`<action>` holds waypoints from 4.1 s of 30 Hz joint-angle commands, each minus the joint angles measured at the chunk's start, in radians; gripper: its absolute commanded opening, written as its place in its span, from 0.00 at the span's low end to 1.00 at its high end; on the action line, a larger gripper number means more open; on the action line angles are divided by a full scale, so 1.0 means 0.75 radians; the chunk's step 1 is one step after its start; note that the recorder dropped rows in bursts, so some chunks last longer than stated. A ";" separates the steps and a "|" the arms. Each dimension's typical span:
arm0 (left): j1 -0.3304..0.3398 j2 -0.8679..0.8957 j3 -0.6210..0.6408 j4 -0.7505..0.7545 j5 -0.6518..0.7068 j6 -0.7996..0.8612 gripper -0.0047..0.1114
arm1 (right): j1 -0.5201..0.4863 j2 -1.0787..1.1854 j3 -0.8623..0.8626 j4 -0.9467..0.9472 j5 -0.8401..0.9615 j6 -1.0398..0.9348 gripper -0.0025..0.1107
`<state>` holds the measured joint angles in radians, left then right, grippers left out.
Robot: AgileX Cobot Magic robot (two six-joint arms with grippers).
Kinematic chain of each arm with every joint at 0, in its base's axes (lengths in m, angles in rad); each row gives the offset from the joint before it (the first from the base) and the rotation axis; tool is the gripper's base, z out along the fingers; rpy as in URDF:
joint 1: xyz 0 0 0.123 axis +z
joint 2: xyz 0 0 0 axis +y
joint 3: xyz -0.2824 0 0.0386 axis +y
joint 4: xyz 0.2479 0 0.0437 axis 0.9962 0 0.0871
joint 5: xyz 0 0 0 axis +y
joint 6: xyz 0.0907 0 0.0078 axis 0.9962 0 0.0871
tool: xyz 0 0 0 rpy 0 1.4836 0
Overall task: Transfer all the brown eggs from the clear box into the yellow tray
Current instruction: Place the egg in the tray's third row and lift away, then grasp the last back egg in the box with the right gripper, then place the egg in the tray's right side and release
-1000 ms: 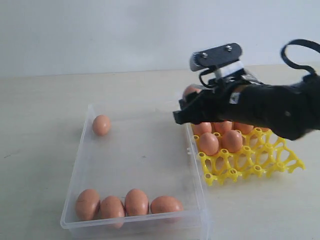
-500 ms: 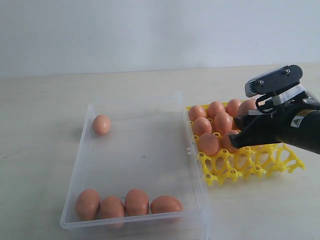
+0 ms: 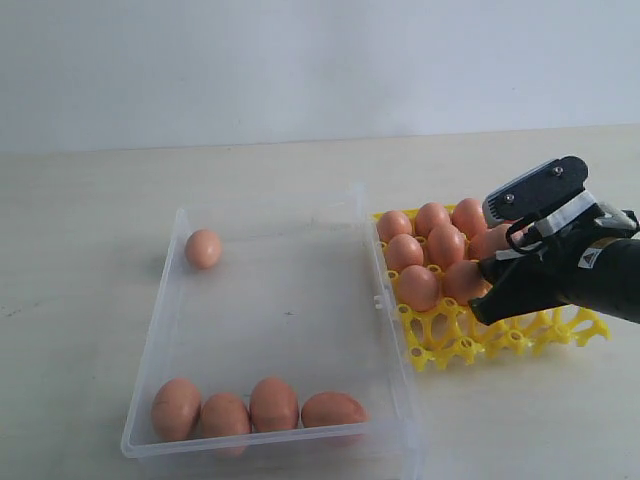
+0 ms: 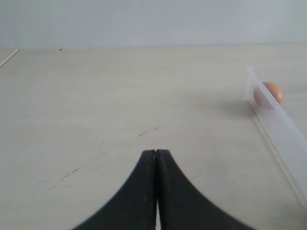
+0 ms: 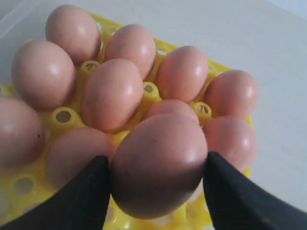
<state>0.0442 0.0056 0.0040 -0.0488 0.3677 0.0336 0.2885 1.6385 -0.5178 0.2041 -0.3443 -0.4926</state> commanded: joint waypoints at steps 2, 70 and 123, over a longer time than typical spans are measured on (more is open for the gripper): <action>-0.007 -0.007 -0.005 -0.007 -0.019 -0.008 0.04 | -0.008 0.031 -0.027 0.115 -0.027 -0.119 0.02; -0.007 -0.007 -0.005 -0.007 -0.019 -0.008 0.04 | 0.514 1.122 -2.006 0.241 1.234 0.784 0.57; -0.007 -0.007 -0.005 -0.007 -0.019 -0.008 0.04 | 0.120 -0.108 0.265 0.260 -0.686 0.707 0.02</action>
<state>0.0442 0.0056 0.0040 -0.0488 0.3677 0.0336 0.4058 1.5504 -0.3517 0.4566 -0.8170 -0.0259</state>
